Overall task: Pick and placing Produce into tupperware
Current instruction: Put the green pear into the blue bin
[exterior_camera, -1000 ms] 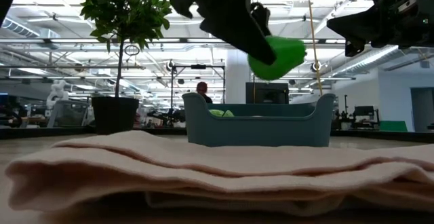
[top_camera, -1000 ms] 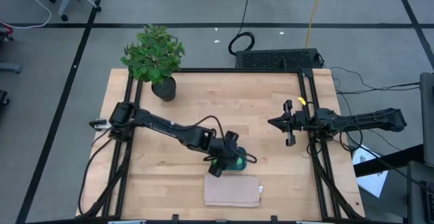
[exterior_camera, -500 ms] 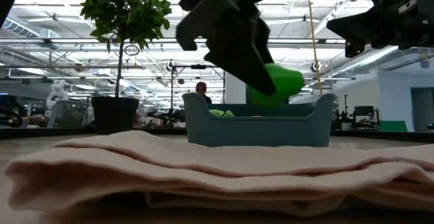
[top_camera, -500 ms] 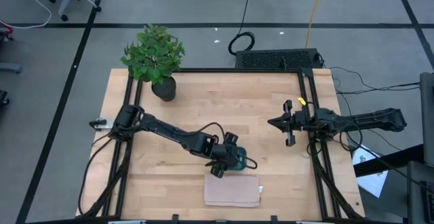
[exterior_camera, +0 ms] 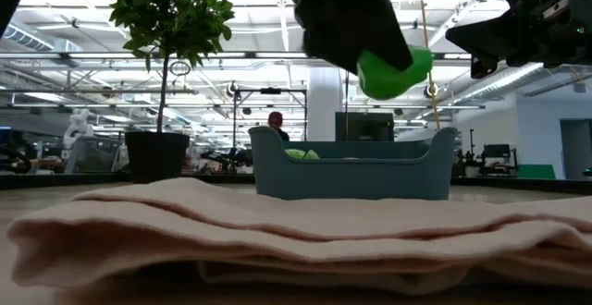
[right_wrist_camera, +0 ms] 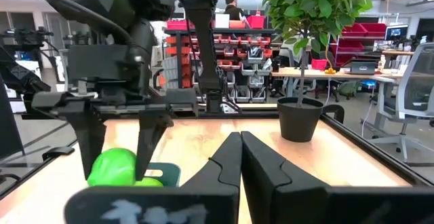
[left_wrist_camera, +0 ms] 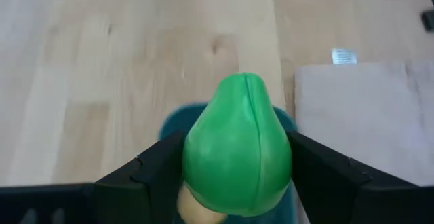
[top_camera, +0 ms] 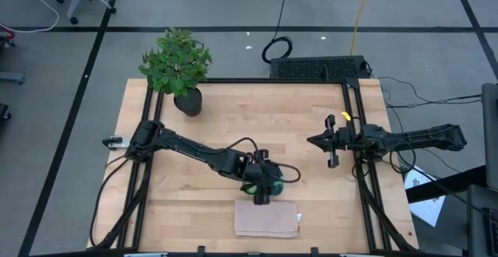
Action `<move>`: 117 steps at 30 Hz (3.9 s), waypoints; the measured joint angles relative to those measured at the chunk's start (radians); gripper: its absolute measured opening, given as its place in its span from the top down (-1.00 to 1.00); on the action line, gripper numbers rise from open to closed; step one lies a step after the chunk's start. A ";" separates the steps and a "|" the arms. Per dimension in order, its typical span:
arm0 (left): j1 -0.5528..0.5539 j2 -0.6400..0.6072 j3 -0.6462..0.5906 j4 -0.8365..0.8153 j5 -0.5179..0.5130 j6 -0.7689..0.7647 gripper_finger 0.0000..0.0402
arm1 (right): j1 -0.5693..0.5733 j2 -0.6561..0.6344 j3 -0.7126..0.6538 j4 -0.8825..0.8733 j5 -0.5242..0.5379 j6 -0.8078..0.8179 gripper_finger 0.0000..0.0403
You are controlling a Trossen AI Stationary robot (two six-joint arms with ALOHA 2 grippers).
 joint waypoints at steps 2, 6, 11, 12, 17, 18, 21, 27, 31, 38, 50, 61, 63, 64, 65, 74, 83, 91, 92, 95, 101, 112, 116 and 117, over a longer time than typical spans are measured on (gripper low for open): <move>-0.005 0.000 0.017 -0.031 0.000 -0.075 -0.18 | 0.000 0.000 0.000 0.000 0.000 0.000 1.00; -0.020 0.000 0.026 -0.067 0.002 -0.177 -0.18 | 0.000 0.000 0.000 0.000 0.000 -0.001 1.00; -0.045 0.000 0.025 -0.096 -0.099 -0.282 -0.18 | 0.000 0.000 0.000 0.000 0.000 -0.004 1.00; -0.050 0.000 0.025 -0.105 -0.136 -0.306 -0.18 | 0.000 0.000 0.000 0.000 0.000 -0.004 1.00; -0.075 0.000 0.025 -0.109 -0.257 -0.416 -0.18 | 0.000 0.000 0.000 0.000 0.000 -0.008 1.00; -0.080 0.006 0.025 -0.105 -0.275 -0.422 -0.18 | 0.000 0.000 0.000 0.000 0.000 -0.008 1.00; -0.099 0.015 0.025 -0.107 -0.301 -0.416 -0.18 | 0.000 0.000 0.000 0.000 0.000 -0.013 1.00; -0.126 0.051 0.025 -0.078 -0.280 -0.417 -0.18 | 0.000 0.000 0.000 0.009 0.000 -0.039 1.00; -0.139 0.056 0.026 -0.095 -0.282 -0.429 -0.18 | 0.000 -0.001 0.000 0.021 0.000 -0.036 1.00; -0.137 0.082 0.025 -0.110 -0.277 -0.459 -0.18 | 0.000 0.000 0.000 0.020 0.000 -0.010 1.00; -0.137 0.132 0.025 -0.089 -0.266 -0.431 -0.18 | 0.000 0.002 0.000 0.022 0.000 -0.010 1.00; -0.128 0.134 0.025 -0.085 -0.237 -0.397 -0.18 | 0.000 0.001 0.000 0.022 0.000 -0.010 1.00; -0.126 0.134 0.025 -0.090 -0.230 -0.386 -0.18 | 0.000 0.001 0.000 0.023 0.000 -0.011 1.00; -0.125 0.134 0.025 -0.090 -0.229 -0.385 -0.18 | 0.000 0.001 0.000 0.023 0.000 -0.011 1.00; -0.123 0.134 0.025 -0.088 -0.228 -0.386 -0.18 | 0.000 0.001 0.000 0.023 0.000 -0.011 1.00; -0.119 0.147 0.025 -0.082 -0.204 -0.345 -0.18 | 0.000 0.001 0.000 0.022 0.000 -0.011 1.00; -0.116 0.160 0.025 -0.078 -0.196 -0.347 -0.18 | 0.000 0.001 0.000 0.015 0.000 -0.015 1.00; -0.093 0.160 0.025 -0.084 -0.155 -0.331 -0.18 | 0.000 0.001 0.000 0.015 0.000 -0.015 1.00; -0.090 0.159 0.025 -0.084 -0.153 -0.330 -0.18 | 0.000 0.001 0.000 0.015 0.000 -0.015 1.00; -0.081 0.156 0.025 -0.089 -0.136 -0.318 -0.18 | 0.000 0.001 0.000 0.015 0.000 -0.016 1.00; -0.058 0.155 0.025 -0.090 -0.072 -0.304 -0.18 | 0.000 0.001 0.000 0.015 0.000 -0.019 1.00; -0.014 0.148 0.026 -0.108 0.056 -0.325 -0.18 | 0.000 0.001 0.000 0.015 0.000 -0.035 1.00; -0.002 0.143 0.026 -0.124 0.078 -0.326 -0.18 | 0.000 0.001 0.000 0.015 0.000 -0.034 1.00; 0.002 0.142 0.026 -0.128 0.080 -0.323 -0.18 | 0.000 0.001 0.000 0.014 0.000 -0.034 1.00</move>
